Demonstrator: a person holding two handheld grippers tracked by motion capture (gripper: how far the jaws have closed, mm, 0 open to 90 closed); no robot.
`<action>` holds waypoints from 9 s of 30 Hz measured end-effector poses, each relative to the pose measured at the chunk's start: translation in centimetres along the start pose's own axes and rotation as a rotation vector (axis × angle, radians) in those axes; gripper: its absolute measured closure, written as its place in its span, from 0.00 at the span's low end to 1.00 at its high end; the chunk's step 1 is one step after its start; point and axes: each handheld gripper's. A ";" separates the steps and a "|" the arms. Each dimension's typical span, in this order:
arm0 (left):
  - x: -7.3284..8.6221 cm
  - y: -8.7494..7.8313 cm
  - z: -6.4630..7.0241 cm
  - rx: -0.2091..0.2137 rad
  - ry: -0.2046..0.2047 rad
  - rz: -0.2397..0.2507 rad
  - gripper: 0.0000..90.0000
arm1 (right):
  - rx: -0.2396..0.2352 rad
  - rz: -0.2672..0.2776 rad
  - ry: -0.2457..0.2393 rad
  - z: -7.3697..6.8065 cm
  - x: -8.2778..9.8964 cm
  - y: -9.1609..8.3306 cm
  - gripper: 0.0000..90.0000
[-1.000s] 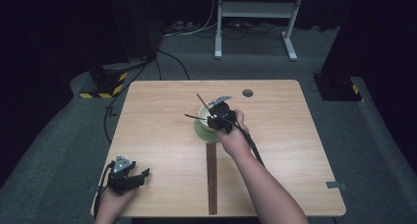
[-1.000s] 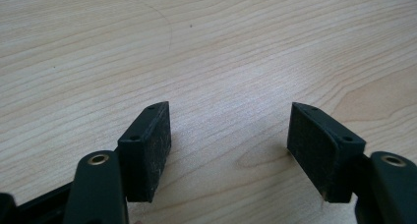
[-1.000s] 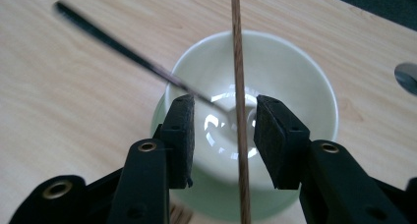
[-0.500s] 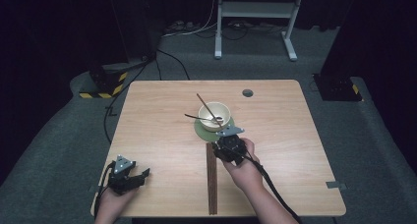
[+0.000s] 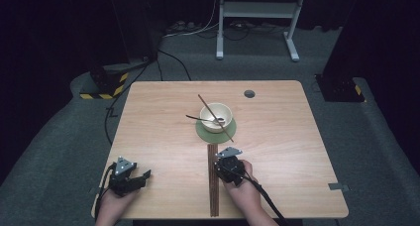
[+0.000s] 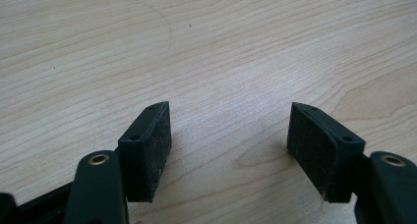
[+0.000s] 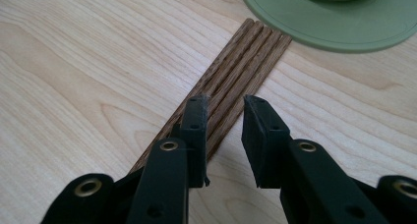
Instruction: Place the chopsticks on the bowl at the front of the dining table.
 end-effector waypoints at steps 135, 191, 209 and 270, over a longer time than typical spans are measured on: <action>-0.1 0.0 -0.2 0.007 -0.001 -0.006 0.37 | 0.103 -0.043 0.053 9.8 -8.9 -2.2 0.93; -0.1 0.1 -0.1 0.009 -0.036 0.013 0.37 | 0.067 -0.155 0.102 9.7 -17.9 8.2 0.93; -0.1 0.1 -0.1 0.011 -0.031 0.008 0.37 | 0.064 -0.180 0.102 9.4 -17.7 9.4 0.93; -0.1 0.0 -0.1 0.007 -0.003 -0.006 0.37 | 0.110 -0.143 0.124 7.4 -13.6 7.2 0.80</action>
Point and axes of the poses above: each handheld gripper's, and its own axes: y roughly forward along the jaws, x roughly out of its underside, z roughly to its right, and after that the axes turned 5 degrees about z, right-handed
